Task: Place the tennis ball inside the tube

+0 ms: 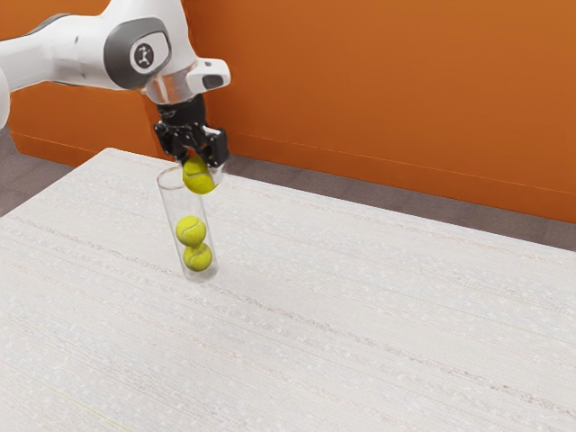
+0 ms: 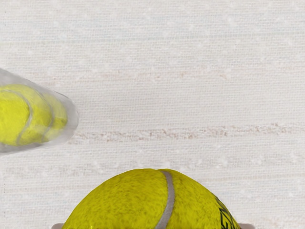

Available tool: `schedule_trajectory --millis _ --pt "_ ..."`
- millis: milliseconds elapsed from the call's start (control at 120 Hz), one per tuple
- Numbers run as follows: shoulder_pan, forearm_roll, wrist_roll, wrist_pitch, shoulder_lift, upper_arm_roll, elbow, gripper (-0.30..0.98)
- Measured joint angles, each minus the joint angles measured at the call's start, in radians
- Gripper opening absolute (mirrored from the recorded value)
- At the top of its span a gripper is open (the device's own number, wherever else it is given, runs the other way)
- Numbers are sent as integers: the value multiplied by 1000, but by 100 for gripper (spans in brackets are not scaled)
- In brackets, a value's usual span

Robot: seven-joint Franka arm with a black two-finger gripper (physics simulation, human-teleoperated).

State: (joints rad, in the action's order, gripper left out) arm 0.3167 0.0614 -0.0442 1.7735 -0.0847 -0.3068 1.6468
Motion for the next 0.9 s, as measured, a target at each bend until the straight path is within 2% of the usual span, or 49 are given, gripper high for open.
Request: schedule_trajectory --millis 150,267,633,900 --pt "-129 8 -44 -70 -38 2 -74 41" --pt "-184 31 -81 -107 -100 4 -142 40" --pt "-270 132 -192 -172 -308 -1 -360 41" --pt "-289 167 -253 -182 -373 -5 -443 41"
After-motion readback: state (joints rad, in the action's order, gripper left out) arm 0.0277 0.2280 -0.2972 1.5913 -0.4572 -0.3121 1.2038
